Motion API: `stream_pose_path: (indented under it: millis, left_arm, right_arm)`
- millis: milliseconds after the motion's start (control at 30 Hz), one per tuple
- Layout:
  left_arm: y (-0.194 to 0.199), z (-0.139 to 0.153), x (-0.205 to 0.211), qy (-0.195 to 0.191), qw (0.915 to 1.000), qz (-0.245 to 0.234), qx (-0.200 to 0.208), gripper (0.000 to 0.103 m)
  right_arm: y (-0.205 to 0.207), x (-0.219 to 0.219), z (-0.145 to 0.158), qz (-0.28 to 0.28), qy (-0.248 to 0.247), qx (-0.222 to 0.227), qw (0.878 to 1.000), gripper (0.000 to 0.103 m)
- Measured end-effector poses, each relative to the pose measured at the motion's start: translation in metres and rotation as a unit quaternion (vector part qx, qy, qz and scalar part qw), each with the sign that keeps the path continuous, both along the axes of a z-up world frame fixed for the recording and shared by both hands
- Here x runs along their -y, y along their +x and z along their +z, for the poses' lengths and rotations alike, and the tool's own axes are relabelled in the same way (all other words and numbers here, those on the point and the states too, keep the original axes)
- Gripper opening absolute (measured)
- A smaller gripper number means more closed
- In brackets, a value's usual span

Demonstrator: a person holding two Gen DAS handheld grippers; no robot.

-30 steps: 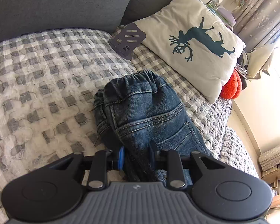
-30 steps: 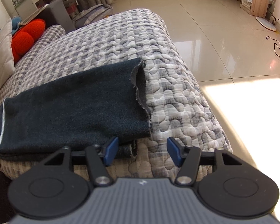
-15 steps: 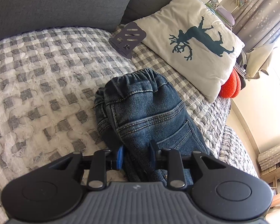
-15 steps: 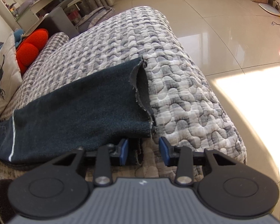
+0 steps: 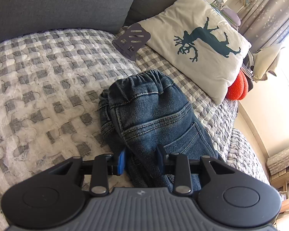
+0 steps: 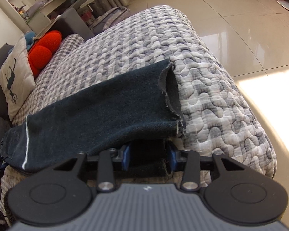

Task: Fold clothes

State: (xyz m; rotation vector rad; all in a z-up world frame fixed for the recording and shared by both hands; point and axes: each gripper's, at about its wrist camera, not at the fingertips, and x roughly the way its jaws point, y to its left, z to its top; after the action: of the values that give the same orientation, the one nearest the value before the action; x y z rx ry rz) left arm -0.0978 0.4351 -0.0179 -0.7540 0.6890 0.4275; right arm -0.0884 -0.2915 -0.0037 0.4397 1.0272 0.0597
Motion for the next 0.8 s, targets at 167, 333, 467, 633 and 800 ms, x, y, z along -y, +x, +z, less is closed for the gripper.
stream_pose_path:
  millis: [167, 333, 467, 633, 800]
  left_arm:
    - [-0.002, -0.002, -0.002, 0.000, 1.0000, -0.003, 0.003, 0.034]
    - [-0.005, 0.001, 0.003, 0.015, 0.9998, 0.010, 0.009, 0.029]
    - [-0.008, 0.011, 0.004, 0.033, 0.9992, 0.014, 0.016, 0.017]
    - [-0.011, 0.011, 0.003, 0.035, 0.9990, 0.021, 0.018, 0.016]
    - [-0.015, -0.001, -0.009, -0.011, 0.9991, 0.036, 0.021, 0.016]
  right_arm:
    - [0.005, -0.010, -0.002, 0.009, -0.030, 0.001, 1.000, 0.043]
    - [0.005, -0.018, 0.002, 0.018, -0.065, 0.026, 0.997, 0.009]
    - [-0.002, -0.010, 0.019, -0.005, -0.064, 0.064, 0.996, 0.003]
    - [-0.008, -0.009, 0.038, -0.012, -0.091, 0.085, 0.992, 0.001]
    - [0.002, -0.011, 0.002, -0.006, -0.107, 0.026, 0.994, 0.000]
